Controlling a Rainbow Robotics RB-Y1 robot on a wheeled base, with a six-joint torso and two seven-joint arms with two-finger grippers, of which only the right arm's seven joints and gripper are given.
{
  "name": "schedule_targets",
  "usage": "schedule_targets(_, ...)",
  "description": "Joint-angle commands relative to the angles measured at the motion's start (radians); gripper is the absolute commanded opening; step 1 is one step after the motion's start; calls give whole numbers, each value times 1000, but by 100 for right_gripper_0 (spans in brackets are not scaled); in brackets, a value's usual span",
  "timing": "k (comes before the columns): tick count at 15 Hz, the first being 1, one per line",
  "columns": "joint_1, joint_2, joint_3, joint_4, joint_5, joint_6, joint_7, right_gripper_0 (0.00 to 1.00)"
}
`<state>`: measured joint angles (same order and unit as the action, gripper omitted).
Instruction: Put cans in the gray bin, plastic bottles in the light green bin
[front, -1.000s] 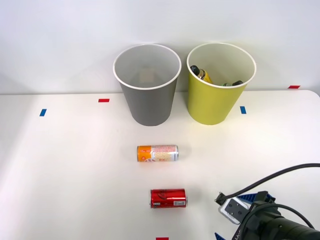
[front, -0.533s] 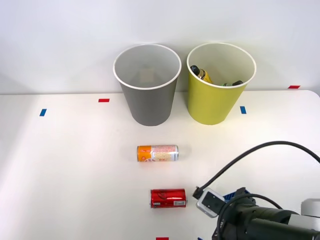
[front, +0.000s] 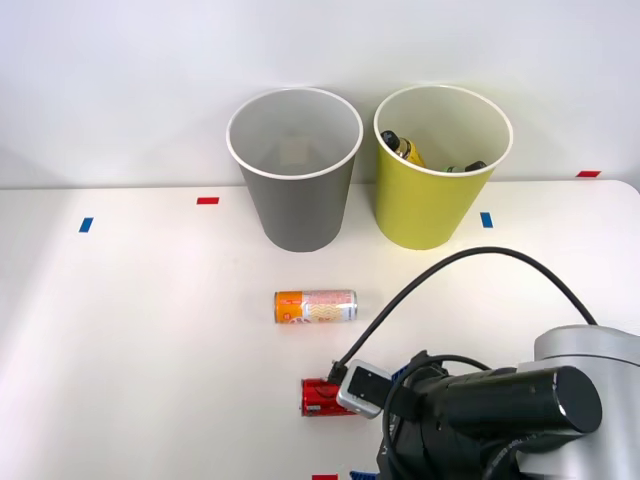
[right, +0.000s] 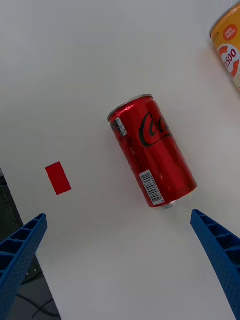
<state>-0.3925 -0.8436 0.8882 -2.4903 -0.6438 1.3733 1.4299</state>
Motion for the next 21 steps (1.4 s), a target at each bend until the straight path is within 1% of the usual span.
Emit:
schedule_targets(1, -42, 46, 0, 87, -36, 1, 112, 100)
schedule_targets(4, -57, 67, 0, 111, -47, 27, 205, 100)
schedule_targets(8, -77, 103, 0, 123, -42, 66, 211, 100)
schedule_targets(12, -124, 189, 0, 252, -60, 55, 234, 100)
schedule_targets(16, -157, 258, 0, 358, -71, 47, 282, 100)
schedule_targets(18, -174, 281, 0, 407, -76, 46, 382, 100)
schedule_targets(20, -180, 282, 0, 423, -71, 46, 478, 100)
schedule_targets(21, -180, 281, 0, 426, -71, 47, 508, 100)
